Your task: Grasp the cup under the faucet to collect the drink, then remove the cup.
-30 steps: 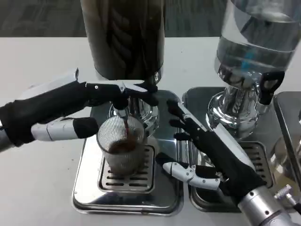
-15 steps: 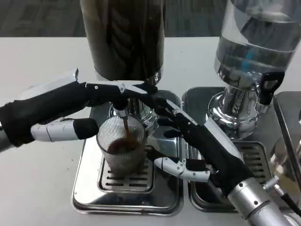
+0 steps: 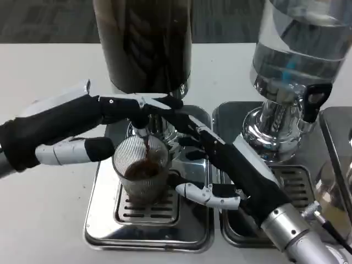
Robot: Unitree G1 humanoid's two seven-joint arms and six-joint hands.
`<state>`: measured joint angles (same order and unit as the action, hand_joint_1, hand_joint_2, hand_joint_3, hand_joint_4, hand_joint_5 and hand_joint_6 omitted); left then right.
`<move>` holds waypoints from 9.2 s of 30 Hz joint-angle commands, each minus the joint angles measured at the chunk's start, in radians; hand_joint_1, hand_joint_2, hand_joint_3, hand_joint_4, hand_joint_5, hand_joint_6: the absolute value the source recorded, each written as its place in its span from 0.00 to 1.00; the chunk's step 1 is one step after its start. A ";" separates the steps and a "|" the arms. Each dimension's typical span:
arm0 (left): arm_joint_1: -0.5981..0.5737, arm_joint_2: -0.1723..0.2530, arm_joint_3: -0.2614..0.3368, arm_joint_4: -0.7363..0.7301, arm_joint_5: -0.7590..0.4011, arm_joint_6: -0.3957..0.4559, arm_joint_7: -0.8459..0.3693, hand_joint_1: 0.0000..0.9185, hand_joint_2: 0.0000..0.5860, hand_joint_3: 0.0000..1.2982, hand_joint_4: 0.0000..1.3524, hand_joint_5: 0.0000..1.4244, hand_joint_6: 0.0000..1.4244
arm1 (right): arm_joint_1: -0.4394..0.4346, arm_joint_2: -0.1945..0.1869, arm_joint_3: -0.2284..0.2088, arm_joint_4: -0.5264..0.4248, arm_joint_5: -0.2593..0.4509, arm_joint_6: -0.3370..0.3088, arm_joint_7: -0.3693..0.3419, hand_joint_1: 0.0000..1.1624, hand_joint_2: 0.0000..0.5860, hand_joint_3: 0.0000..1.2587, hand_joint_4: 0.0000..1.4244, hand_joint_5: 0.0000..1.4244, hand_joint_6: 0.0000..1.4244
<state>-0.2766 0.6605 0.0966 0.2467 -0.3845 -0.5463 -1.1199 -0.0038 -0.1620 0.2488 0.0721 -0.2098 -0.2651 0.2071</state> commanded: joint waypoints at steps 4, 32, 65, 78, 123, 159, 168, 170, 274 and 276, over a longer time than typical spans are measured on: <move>0.041 0.030 0.010 0.003 0.026 0.006 -0.002 0.00 0.13 0.26 0.08 0.12 0.08 | -0.033 0.012 0.008 0.021 0.015 -0.021 0.007 0.72 0.44 0.06 0.08 0.11 0.17; 0.169 0.063 0.184 0.068 0.043 0.012 0.134 0.00 0.12 0.23 0.12 0.17 0.13 | -0.080 0.031 0.020 0.075 0.028 -0.035 0.024 0.49 0.44 0.11 0.12 0.15 0.19; 0.070 0.074 0.147 0.600 0.243 -0.200 0.250 0.00 0.12 0.25 0.17 0.20 0.13 | -0.161 0.040 0.042 0.223 0.009 -0.100 0.027 0.40 0.40 0.07 0.06 0.10 0.15; 0.084 0.079 0.145 0.612 0.242 -0.204 0.250 0.00 0.14 0.26 0.17 0.20 0.14 | -0.183 0.041 0.049 0.242 0.039 -0.119 0.064 0.40 0.37 0.06 0.05 0.09 0.14; 0.100 0.094 0.129 0.616 0.241 -0.197 0.264 0.00 0.16 0.25 0.17 0.19 0.15 | -0.225 0.027 0.116 0.253 -0.114 -0.068 0.050 0.56 0.33 0.00 0.00 0.10 0.16; 0.131 0.106 0.131 0.580 0.233 -0.185 0.259 0.00 0.16 0.26 0.18 0.19 0.15 | -0.166 0.030 0.175 0.122 -0.275 0.058 -0.071 0.60 0.37 0.09 0.10 0.26 0.33; 0.132 0.109 0.134 0.577 0.231 -0.184 0.260 0.00 0.16 0.26 0.19 0.19 0.15 | -0.153 0.035 0.189 0.114 -0.334 0.041 -0.168 0.63 0.37 0.16 0.18 0.35 0.48; 0.134 0.110 0.134 0.576 0.231 -0.184 0.260 0.00 0.16 0.26 0.19 0.19 0.15 | -0.150 0.037 0.193 0.114 -0.346 0.038 -0.190 0.63 0.37 0.18 0.20 0.38 0.52; 0.291 0.204 0.239 0.310 0.893 -0.887 0.822 0.00 0.12 0.00 0.00 0.00 0.01 | 0.164 -0.158 -0.121 -0.490 -0.306 0.167 -0.091 0.54 0.45 0.38 0.42 0.60 0.85; 0.299 0.204 0.234 0.311 0.898 -0.895 0.846 0.00 0.12 0.00 0.00 0.00 0.01 | 0.178 -0.158 -0.122 -0.506 -0.300 0.166 -0.082 0.54 0.45 0.38 0.42 0.60 0.85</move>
<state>0.0130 0.8504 0.3268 0.5687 0.4913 -1.4192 -0.3126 0.1671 -0.3218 0.1413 -0.3812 -0.5387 -0.0924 0.1221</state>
